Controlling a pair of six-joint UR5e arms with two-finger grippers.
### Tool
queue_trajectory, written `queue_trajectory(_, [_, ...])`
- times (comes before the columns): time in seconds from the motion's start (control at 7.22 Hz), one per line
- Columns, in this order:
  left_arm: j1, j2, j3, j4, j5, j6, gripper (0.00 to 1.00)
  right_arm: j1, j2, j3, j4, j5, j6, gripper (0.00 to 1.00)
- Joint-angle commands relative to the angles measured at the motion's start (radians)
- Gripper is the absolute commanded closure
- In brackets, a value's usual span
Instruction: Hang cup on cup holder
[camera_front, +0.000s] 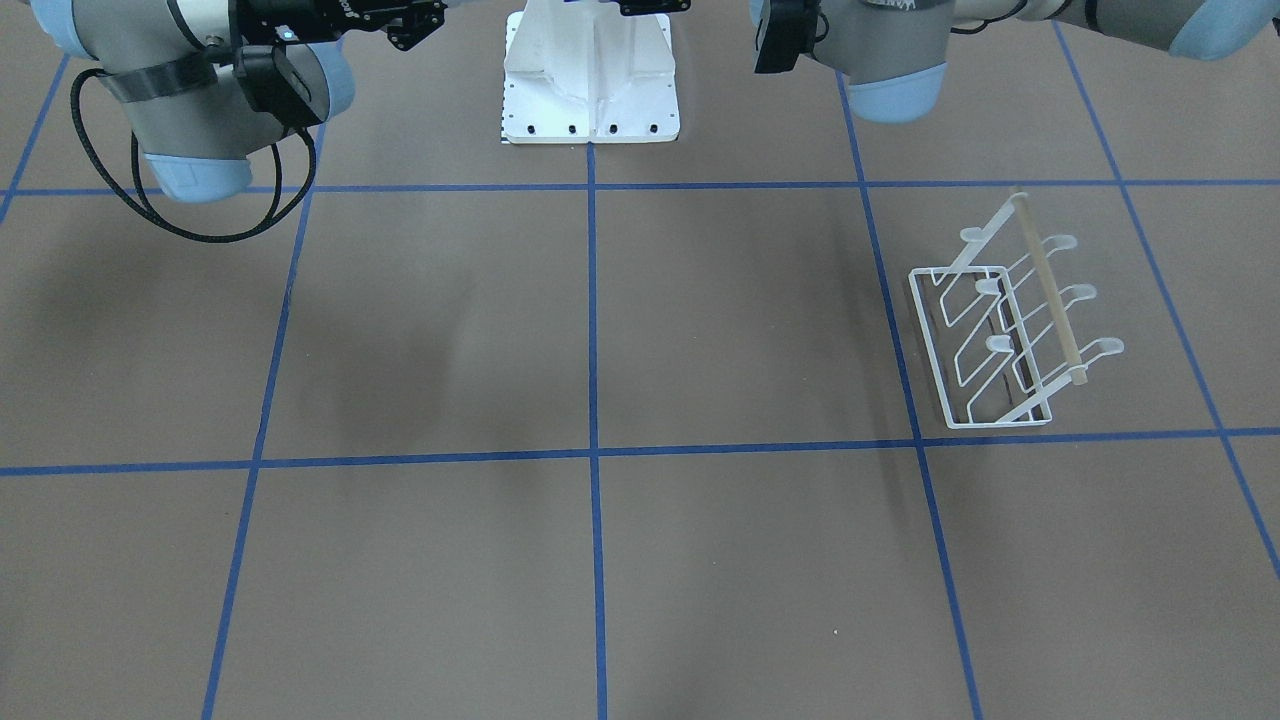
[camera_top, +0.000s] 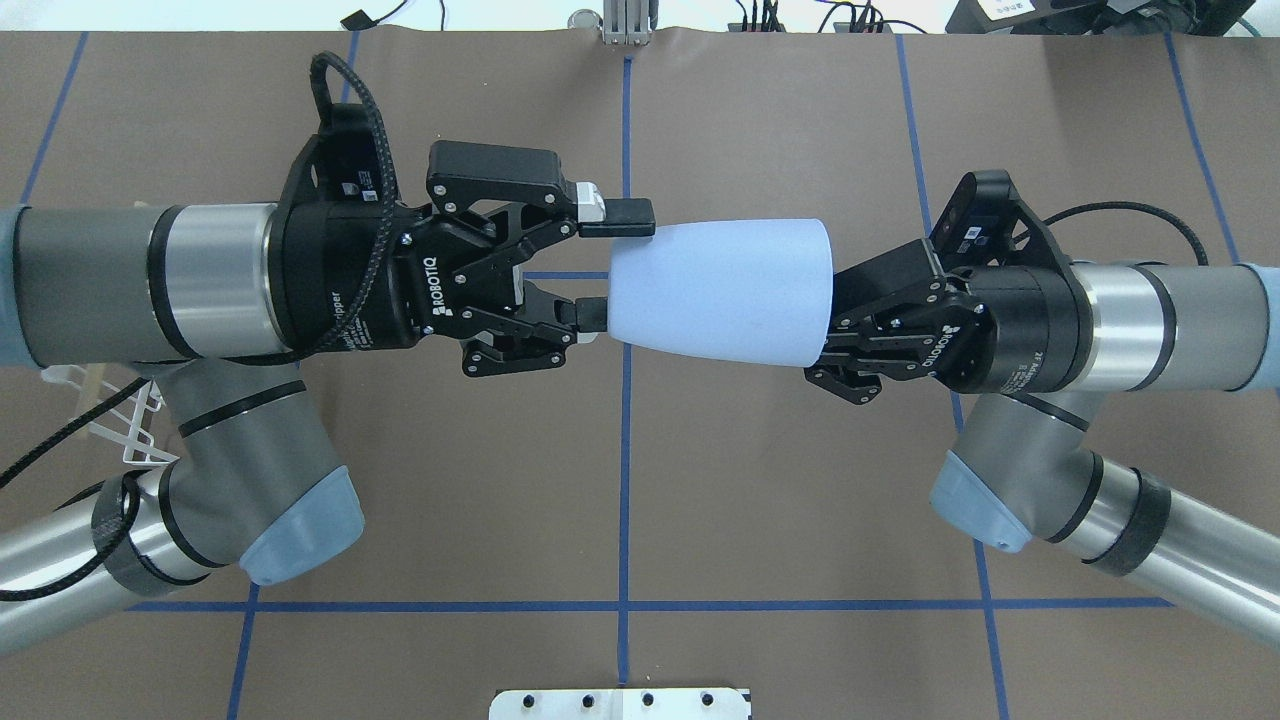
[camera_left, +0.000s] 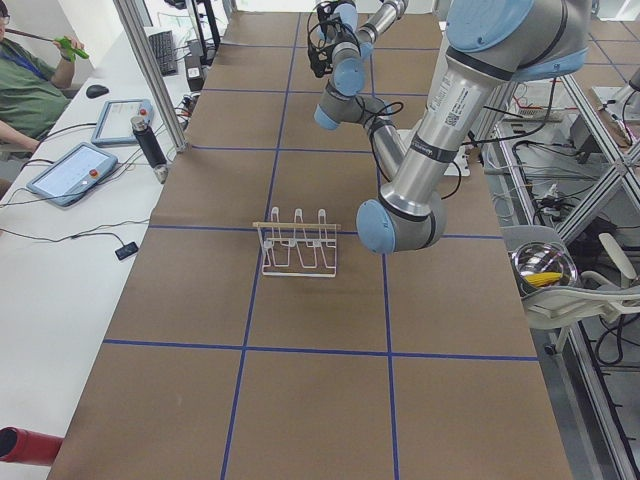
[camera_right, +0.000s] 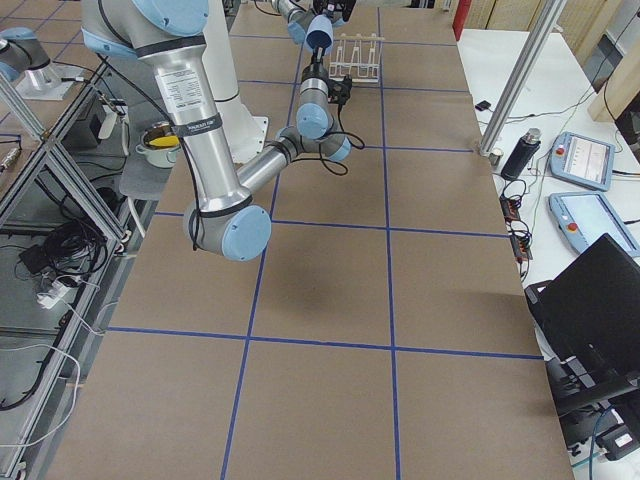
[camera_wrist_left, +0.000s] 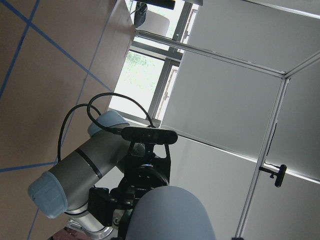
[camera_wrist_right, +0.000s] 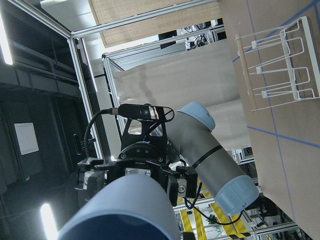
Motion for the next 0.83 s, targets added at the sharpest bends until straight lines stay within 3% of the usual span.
queue_trajectory(0.0, [0.000,-0.001,0.000,0.000,0.000,0.000,0.37,-0.001,-0.001,0.000,0.000,-0.012,0.000,1.00])
queue_trajectory(0.28, [0.000,-0.001,-0.006,0.000,0.000,0.000,0.53,-0.001,-0.001,-0.002,-0.001,-0.021,-0.001,1.00])
queue_trajectory(0.55, [0.000,-0.001,-0.006,0.000,0.000,-0.003,0.61,-0.004,-0.003,-0.003,-0.002,-0.039,0.000,0.18])
queue_trajectory(0.69, [0.002,-0.001,-0.005,0.002,0.000,-0.003,0.67,-0.006,-0.003,-0.003,-0.002,-0.040,0.000,0.01])
